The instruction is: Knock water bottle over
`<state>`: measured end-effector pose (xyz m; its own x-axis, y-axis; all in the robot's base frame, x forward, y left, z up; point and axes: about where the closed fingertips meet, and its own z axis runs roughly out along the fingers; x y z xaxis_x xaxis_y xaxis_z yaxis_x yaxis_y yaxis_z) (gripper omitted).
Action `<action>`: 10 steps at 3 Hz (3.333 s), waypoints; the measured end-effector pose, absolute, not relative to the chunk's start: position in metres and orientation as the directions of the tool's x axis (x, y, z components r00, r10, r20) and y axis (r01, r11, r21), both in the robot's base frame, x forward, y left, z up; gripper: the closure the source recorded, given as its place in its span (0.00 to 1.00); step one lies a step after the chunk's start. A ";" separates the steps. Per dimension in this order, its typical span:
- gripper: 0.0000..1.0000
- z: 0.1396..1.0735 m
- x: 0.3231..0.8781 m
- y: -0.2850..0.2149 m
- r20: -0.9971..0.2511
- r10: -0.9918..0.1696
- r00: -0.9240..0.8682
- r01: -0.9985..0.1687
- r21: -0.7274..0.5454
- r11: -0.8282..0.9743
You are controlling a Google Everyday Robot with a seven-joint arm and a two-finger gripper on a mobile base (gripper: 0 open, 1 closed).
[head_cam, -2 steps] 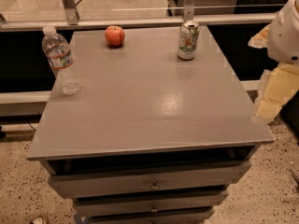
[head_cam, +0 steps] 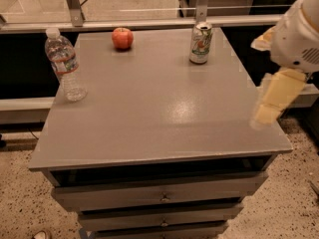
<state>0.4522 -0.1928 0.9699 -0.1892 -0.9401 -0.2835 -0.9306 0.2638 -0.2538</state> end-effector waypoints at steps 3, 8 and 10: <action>0.00 0.945 0.540 -0.010 -0.714 -0.701 -0.002 -0.952 -0.212 0.219; 0.00 0.905 0.606 0.145 -0.919 -0.377 0.113 -0.965 -0.191 0.177; 0.00 0.899 0.628 0.207 -0.969 -0.211 0.127 -0.975 -0.162 0.154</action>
Offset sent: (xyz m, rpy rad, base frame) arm 0.1092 0.1788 -0.0381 0.5663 -0.1126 0.1813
